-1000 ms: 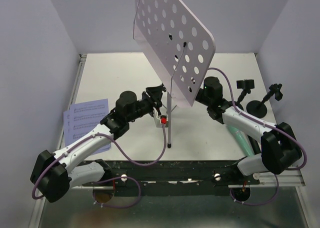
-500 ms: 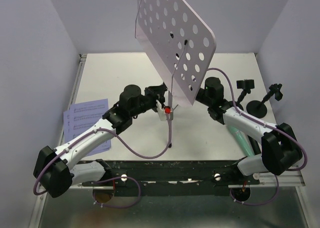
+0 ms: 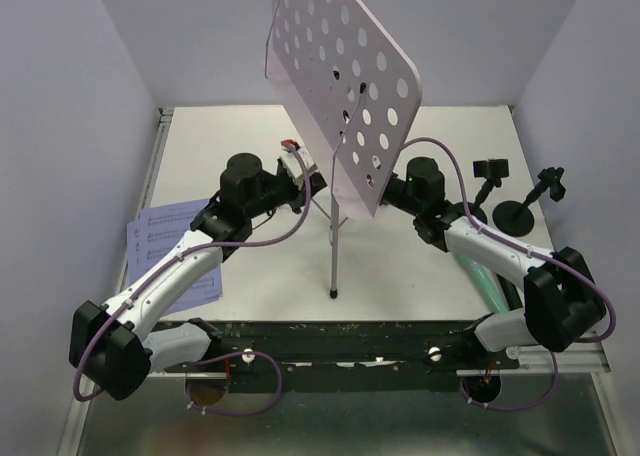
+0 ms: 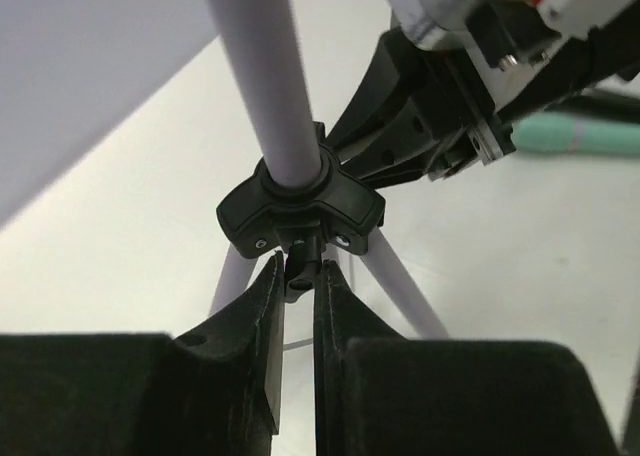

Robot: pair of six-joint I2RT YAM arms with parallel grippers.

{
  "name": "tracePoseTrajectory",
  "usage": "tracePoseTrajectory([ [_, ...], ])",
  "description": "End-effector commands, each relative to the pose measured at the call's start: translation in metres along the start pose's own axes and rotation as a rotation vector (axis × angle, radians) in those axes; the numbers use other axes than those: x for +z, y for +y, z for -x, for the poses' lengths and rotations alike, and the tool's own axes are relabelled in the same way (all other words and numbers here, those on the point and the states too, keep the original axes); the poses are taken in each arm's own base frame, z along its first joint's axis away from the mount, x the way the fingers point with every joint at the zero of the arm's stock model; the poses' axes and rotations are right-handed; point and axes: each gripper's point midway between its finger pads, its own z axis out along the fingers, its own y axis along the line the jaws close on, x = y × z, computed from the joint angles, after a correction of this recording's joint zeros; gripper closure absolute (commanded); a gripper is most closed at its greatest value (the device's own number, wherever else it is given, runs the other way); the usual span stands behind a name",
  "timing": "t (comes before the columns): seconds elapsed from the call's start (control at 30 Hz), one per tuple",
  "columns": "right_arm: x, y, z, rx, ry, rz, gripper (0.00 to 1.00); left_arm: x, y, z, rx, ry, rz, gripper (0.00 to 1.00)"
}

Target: Pack up the instrument practice props

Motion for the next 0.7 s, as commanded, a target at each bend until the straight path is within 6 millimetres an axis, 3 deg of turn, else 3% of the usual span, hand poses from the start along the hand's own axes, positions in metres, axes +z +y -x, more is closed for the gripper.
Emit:
tracePoseTrajectory([
  [0.0, -0.012, 0.054, -0.066, 0.351, 0.239, 0.089, 1.00, -0.009, -0.006, -0.025, -0.619, 0.038, -0.020, 1.00],
  [0.1, -0.010, 0.050, -0.064, 0.370, 0.242, 0.076, 1.00, -0.007, -0.008, -0.035, -0.842, 0.049, -0.049, 1.00],
  [0.2, -0.007, 0.049, -0.062, 0.377, 0.237, 0.076, 1.00, -0.009, -0.004, -0.032, -0.897, 0.002, -0.101, 1.00],
  [0.43, -0.008, 0.053, -0.065, 0.398, 0.255, 0.088, 1.00, -0.017, 0.026, -0.057, -1.113, 0.021, -0.046, 1.00],
  [0.47, -0.008, 0.055, -0.066, 0.404, 0.259, 0.094, 1.00, -0.020, 0.034, -0.057, -1.161, 0.021, -0.020, 0.92],
  [0.53, -0.010, 0.056, -0.066, 0.402, 0.258, 0.095, 1.00, -0.025, 0.054, -0.058, -1.213, 0.029, 0.065, 0.56],
  [0.6, -0.013, 0.055, -0.064, 0.392, 0.250, 0.092, 1.00, -0.030, 0.069, -0.047, -1.171, 0.036, 0.121, 0.41],
  [0.67, -0.018, 0.054, -0.062, 0.374, 0.246, 0.091, 1.00, -0.035, 0.073, -0.029, -1.088, 0.046, 0.115, 0.35],
])
